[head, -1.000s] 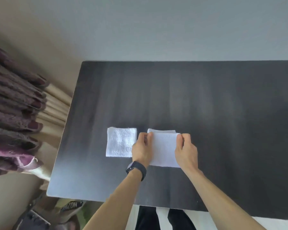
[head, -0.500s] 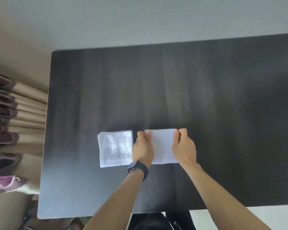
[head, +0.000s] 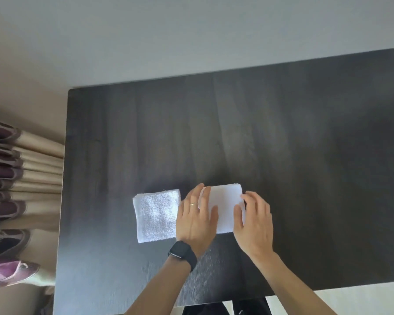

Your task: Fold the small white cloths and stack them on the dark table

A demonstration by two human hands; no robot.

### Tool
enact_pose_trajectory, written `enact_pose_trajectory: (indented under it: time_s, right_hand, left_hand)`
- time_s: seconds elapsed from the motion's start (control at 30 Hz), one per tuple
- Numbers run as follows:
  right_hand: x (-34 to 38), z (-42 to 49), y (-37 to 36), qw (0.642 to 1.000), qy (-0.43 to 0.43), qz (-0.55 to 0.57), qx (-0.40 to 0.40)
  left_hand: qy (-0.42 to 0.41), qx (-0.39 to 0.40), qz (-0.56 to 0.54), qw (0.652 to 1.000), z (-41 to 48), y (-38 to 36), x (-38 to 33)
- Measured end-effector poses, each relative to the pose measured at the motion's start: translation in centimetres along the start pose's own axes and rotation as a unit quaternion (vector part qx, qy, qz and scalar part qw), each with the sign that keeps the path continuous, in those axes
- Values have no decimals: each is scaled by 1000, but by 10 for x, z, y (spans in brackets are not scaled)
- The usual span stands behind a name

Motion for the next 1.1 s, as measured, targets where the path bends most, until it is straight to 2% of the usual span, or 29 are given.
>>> enact_pose_trajectory:
  time_s: [0.07,0.13,0.27,0.37,0.67,0.83,0.9,1.0,1.1]
  right_hand:
    - [9,-9,-11,997,61,-41,19]
    - [15,-11,-26,991,90,-77,59]
    - [5,-4,-49,983,63,-120,123]
    - [-2,-3,-55,980,56,-131,139]
    - [7,1,-36,985,12,-54,163]
    - [-23,-14,43,991,-36,25,123]
    - [-50,-31,88,994,-48,55,79]
    - [-107,-66,153,993,-86,80,23]
    - [-173,-107,221,988,-136,64,-37]
  left_hand:
    - [-46,62,52,996,-4,-15,-4]
    - [-53,104,84,990,-4,-28,3]
    - [-41,142,98,984,2,-42,18]
    - [-47,143,107,983,3,-46,19]
    - [-50,163,119,978,5,-44,16]
    - [-67,179,142,971,-5,-26,-10]
    - [-76,194,160,965,-11,-22,-33]
    - [-95,215,158,959,-21,-12,-92]
    - [-152,237,119,952,-38,-17,-180]
Point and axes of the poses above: each hand's wrist, its own z-axis towards the middle knuckle, its own y-axis out of the back of the hand, x = y × z, the point moved 9 cm from there along z, towards the middle knuckle, and after that the axes turned 3 degrees about -y, right-handed, at the moved point
